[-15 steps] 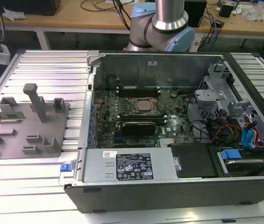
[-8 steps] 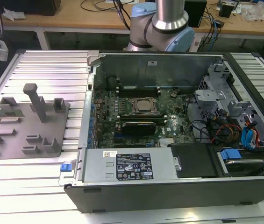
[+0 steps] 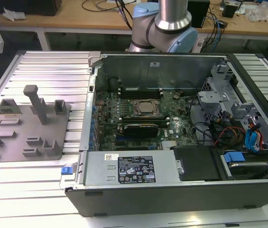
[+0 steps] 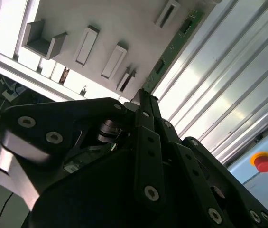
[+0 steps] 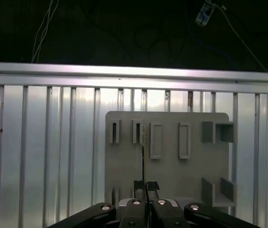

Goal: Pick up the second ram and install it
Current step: 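Pick up the second ram and move it above second insertion slot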

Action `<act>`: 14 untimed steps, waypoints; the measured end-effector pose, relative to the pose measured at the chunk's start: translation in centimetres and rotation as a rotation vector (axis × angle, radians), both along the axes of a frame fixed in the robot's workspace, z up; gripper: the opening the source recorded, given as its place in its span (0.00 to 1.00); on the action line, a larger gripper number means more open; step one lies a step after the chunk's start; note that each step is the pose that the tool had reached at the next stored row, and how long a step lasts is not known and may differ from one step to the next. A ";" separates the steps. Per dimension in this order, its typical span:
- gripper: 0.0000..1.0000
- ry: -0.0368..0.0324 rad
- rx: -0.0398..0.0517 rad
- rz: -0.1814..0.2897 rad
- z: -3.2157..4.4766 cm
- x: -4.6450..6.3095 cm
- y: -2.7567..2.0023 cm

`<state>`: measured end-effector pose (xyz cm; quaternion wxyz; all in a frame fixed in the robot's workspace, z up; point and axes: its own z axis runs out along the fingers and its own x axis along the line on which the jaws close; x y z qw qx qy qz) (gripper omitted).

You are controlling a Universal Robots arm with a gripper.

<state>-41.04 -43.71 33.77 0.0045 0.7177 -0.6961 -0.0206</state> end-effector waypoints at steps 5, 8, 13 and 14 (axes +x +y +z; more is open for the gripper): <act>0.09 -0.0001 0.0002 0.000 0.91 0.0 0.00; 0.09 -0.0002 0.0008 0.000 1.39 0.0 0.00; 0.09 -0.0003 0.0014 0.000 2.18 0.0 0.00; 0.09 -0.0002 0.0015 0.000 2.35 0.0 0.00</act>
